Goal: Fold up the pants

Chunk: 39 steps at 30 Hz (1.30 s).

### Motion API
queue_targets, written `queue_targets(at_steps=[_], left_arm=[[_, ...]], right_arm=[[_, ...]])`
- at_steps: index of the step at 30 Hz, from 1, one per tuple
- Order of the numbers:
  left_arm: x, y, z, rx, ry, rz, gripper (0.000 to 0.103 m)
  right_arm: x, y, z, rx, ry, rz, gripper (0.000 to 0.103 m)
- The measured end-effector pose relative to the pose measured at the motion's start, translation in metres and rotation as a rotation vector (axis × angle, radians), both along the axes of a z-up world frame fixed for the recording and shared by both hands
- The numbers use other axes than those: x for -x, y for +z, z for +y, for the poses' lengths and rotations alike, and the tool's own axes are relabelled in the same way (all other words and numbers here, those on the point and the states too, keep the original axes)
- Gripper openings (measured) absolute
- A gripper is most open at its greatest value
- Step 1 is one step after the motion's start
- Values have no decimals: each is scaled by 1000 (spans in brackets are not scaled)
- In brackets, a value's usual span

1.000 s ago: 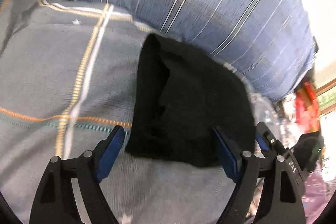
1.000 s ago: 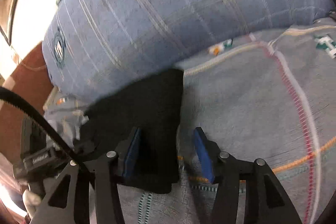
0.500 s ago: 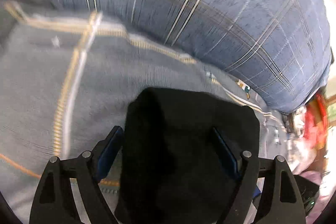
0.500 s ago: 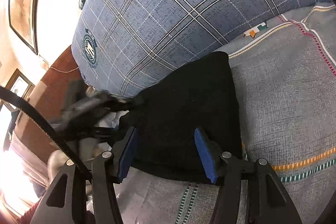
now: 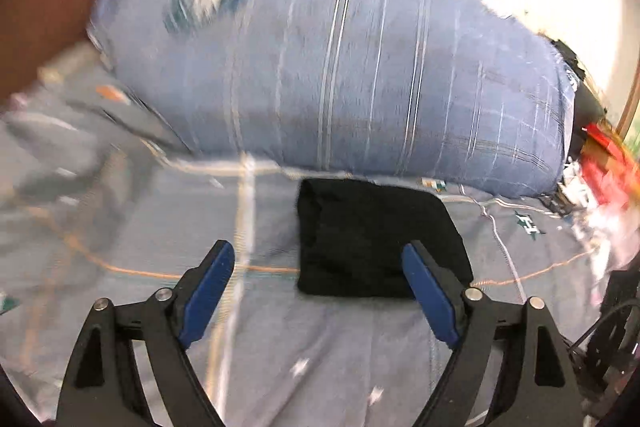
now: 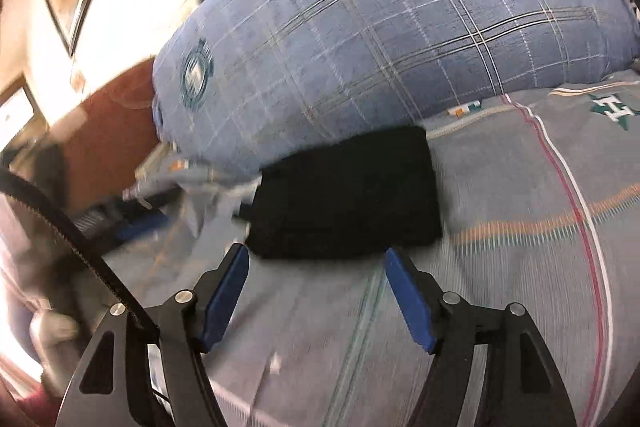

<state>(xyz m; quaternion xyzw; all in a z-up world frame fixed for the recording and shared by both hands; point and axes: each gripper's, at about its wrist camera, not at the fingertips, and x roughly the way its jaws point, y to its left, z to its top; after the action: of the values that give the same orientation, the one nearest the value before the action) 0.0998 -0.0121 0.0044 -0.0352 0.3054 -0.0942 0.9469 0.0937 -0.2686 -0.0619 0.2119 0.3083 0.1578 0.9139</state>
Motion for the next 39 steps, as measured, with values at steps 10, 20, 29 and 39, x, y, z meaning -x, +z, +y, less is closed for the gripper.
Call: queue_targets(at_steps=[10,20,29,39], left_arm=[[93,15,5,-133,141,-164,103],[93,-24,9,-99,108,16,103],[98,-37,-1,-98,62,55,103],[98,-41,-9,-97,39,82,103]], right_arm=[[85,1,38,215,-63,19,80],[90,-5,35,245,-121,83,81],[85,-15,46,282,-103,108,82],[82,-20,42,279,-114,129,83]])
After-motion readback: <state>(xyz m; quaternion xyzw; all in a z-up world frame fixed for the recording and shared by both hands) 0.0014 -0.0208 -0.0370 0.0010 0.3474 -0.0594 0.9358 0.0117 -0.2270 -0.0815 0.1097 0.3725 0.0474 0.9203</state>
